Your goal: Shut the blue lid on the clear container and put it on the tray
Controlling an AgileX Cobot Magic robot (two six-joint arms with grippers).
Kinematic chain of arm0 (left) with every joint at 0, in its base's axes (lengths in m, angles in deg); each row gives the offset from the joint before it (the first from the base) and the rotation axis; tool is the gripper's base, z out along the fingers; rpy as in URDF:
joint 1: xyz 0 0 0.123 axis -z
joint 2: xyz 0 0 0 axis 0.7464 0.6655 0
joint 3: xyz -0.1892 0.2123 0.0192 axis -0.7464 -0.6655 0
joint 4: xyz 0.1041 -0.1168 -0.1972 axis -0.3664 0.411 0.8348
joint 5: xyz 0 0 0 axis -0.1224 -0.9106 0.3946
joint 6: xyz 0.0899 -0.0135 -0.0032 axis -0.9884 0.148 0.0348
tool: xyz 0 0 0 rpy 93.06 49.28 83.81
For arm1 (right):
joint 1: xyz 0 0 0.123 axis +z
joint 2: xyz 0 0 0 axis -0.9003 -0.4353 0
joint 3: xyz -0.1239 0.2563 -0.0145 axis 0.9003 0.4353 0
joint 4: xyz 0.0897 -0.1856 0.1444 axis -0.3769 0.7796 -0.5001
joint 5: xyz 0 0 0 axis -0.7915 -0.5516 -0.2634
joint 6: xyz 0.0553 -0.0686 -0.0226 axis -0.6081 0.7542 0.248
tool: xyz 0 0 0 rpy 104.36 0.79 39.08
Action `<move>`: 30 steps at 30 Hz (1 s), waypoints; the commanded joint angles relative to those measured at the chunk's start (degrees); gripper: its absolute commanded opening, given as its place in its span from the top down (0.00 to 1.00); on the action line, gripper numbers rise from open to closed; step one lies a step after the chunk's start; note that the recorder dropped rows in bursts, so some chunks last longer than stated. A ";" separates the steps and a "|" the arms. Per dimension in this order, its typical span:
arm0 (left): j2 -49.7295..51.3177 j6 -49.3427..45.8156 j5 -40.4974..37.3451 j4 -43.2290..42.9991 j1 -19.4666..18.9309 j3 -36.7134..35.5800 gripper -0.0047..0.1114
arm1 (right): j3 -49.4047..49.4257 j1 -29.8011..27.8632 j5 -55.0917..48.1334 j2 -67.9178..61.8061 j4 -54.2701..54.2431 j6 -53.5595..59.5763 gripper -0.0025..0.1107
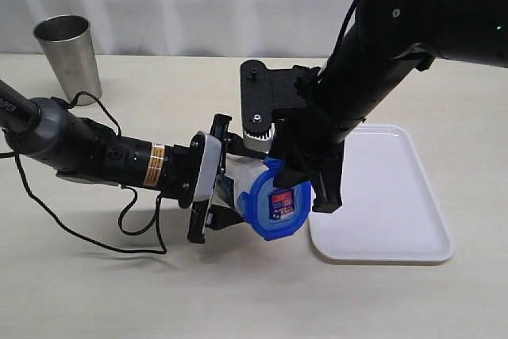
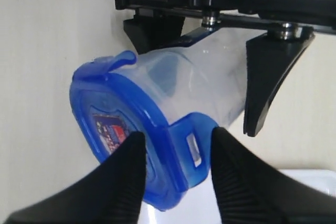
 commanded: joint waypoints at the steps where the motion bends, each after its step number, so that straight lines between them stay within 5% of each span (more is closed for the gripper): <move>1: -1.23 5.51 10.95 4.89 0.98 0.30 0.96 | 1.51 1.22 2.51 -3.04 -1.72 -0.36 0.70; 30: -1.23 14.13 10.95 6.84 0.98 0.30 0.96 | 1.37 0.32 13.68 12.09 -1.61 -9.64 0.71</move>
